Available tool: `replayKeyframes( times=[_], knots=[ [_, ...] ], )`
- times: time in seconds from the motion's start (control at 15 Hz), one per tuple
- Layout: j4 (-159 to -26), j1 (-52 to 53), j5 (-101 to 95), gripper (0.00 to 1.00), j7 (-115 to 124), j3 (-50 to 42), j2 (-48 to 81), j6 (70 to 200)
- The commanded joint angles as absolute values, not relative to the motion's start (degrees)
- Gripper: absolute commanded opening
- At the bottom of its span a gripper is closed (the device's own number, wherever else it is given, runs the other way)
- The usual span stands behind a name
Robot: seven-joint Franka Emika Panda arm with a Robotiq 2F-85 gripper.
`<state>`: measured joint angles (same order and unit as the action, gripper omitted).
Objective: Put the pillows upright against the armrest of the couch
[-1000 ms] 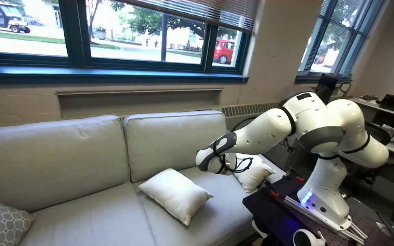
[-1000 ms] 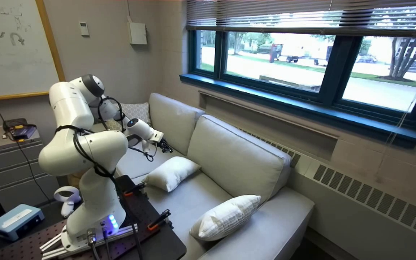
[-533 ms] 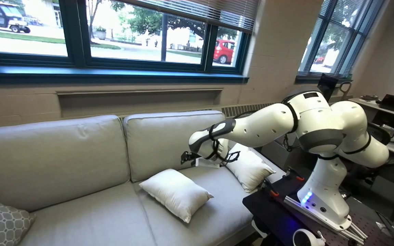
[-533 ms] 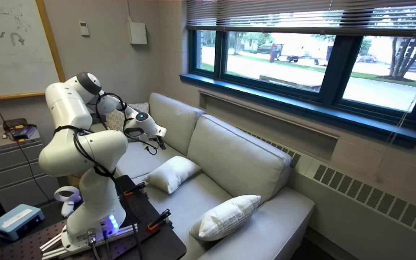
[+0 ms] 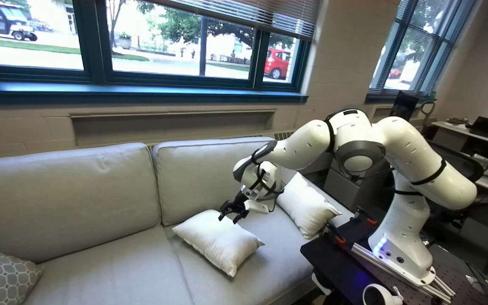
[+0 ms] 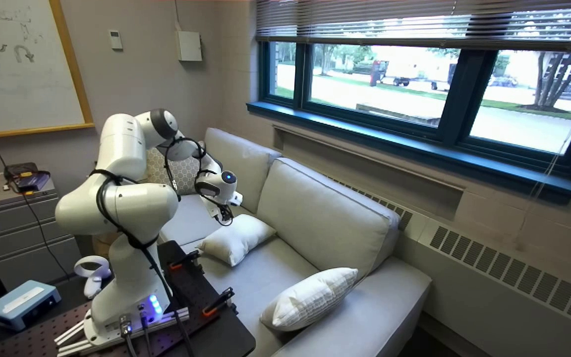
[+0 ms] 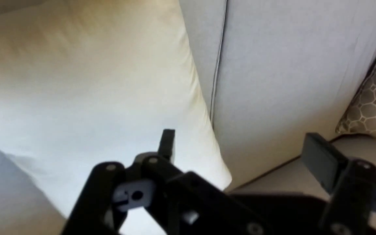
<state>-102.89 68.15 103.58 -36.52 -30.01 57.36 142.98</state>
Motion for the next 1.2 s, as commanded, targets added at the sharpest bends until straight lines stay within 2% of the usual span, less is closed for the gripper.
replayKeyframes(
  times=[0.0, 0.07, 0.27, 0.93, 1.0, 1.07, 1.13],
  knots=[
    [-93.76, 59.62, 87.51, 1.00, -31.67, -19.77, 59.77, 141.43],
    [-91.29, 62.71, 84.31, 1.00, -27.95, -23.19, 62.61, 137.18],
    [-83.96, 63.83, 69.89, 1.00, -14.73, -24.45, 67.81, 131.86],
    [-59.13, 54.30, 20.20, 1.00, 13.22, -14.48, 84.08, 111.27],
    [-56.28, 56.89, 22.34, 1.00, 11.72, -18.96, 87.26, 107.14],
    [-54.45, 56.36, 19.83, 1.00, 12.15, -18.74, 88.65, 104.34],
    [-55.02, 53.21, 11.33, 1.00, 14.41, -14.00, 87.93, 104.49]
  ],
)
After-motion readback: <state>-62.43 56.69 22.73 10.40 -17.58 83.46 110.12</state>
